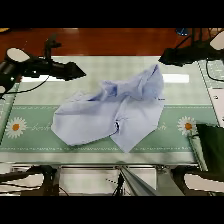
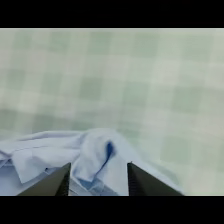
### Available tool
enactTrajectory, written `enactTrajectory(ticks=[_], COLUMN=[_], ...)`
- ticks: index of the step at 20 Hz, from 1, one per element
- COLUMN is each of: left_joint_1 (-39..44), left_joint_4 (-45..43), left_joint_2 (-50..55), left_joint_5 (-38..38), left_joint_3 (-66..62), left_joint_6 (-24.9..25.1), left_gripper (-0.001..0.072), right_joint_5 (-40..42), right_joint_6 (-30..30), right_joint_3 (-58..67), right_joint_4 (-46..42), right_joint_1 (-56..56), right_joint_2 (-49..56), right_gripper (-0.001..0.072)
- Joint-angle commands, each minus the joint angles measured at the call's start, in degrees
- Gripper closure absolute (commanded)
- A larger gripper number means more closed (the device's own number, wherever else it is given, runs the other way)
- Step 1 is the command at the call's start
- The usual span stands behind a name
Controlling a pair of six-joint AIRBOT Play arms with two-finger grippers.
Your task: Fold the shirts.
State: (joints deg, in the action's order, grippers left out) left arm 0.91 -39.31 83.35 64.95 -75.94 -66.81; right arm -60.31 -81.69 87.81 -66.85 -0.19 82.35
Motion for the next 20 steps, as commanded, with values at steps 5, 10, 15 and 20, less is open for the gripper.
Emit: enactTrajectory(ticks=[5, 10, 15, 20], left_joint_1=[-20.98, -27.43, -27.67, -27.67], left_joint_4=[-11.65, -19.19, -19.85, -19.89], left_joint_2=[-7.06, -18.32, -20.76, -20.65], left_joint_5=[25.77, 24.5, 23.32, 17.92], left_joint_3=[-4.7, 17.99, 35.63, 42.12], left_joint_6=[-10.49, -10.45, -9.64, -7.61], left_gripper=[0.0345, 0.0284, 0.0036, 0.0036], right_joint_5=[-22.84, -19.26, -17.4, -16.06], right_joint_6=[3.72, 6.67, 13.22, 13.94], right_joint_3=[1.51, -20.52, -34.86, -36.35], right_joint_4=[-18.8, -9.16, 3.15, 5.51], right_joint_1=[-9.97, -18.23, -19.45, -19.45], right_joint_2=[-10.62, -18.47, -18.95, -18.95], right_gripper=[0.027, 0.0214, 0.0214, 0.0214])
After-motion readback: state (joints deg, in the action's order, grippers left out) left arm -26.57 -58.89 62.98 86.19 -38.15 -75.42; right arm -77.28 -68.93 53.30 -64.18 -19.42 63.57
